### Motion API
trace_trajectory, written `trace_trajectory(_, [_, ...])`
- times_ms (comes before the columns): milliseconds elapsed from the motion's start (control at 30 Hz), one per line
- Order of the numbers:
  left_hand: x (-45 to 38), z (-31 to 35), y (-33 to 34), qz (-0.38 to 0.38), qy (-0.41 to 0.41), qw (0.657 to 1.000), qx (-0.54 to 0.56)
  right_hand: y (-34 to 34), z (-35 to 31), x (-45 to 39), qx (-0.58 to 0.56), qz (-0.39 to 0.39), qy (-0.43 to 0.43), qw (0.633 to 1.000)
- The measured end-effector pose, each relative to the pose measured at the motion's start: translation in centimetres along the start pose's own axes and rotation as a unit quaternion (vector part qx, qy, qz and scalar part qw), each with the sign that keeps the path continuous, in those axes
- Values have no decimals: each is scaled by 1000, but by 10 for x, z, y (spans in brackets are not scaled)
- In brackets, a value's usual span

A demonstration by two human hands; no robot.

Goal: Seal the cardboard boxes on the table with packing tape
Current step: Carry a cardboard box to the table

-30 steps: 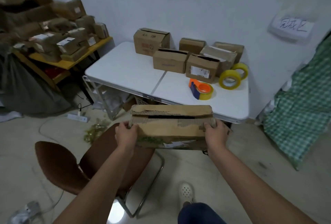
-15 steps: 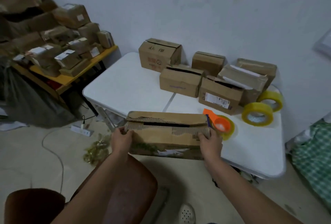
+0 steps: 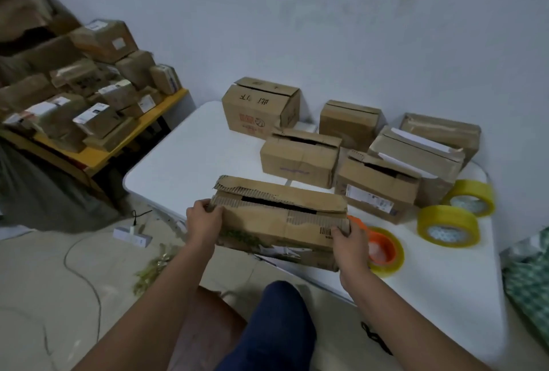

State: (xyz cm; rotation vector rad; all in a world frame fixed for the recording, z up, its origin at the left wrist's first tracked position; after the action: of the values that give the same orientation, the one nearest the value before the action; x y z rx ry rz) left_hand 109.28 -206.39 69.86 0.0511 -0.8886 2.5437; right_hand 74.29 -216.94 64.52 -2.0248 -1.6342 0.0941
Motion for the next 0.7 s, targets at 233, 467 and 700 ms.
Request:
trace_trajectory(233, [-48, 24, 43, -32, 7, 999, -10, 30, -12, -37, 16, 22, 11, 1000])
trace_trajectory(467, [-130, 33, 90, -90, 37, 995, -19, 89, -10, -57, 57, 62, 45, 995])
trace_trajectory(700, [-173, 52, 121, -188, 163, 965, -84, 109, -15, -53, 85, 144, 106, 980])
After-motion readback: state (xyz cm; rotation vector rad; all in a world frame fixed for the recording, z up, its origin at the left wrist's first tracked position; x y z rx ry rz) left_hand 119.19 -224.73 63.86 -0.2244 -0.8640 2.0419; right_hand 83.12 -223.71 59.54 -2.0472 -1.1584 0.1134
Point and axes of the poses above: each hand's wrist, its own x-axis away from the middle knuckle, its own y-axis out of the palm, z = x × y, the point moved 8 cm from there along -x, towards the middle knuckle, and after that the axes turned 10 degrees about z, right-handed, at the moved point
